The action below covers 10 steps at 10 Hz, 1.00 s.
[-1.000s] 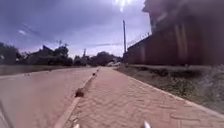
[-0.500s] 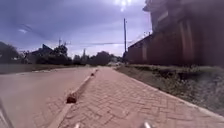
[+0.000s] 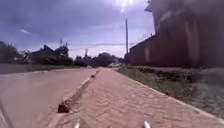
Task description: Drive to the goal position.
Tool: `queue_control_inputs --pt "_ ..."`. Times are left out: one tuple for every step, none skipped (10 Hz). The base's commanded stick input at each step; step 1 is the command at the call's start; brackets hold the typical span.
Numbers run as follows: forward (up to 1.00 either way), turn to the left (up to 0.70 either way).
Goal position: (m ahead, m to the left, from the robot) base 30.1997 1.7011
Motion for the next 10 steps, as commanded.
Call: queue_control_inputs --pt "0.7 0.0" --pt "0.7 0.0" --pt "0.7 0.0" --pt "0.7 0.0" --pt "0.7 0.0" --pt "0.7 0.0" --pt "0.7 0.0" --pt "0.7 0.0" --pt "0.7 0.0" --pt "0.7 0.0"
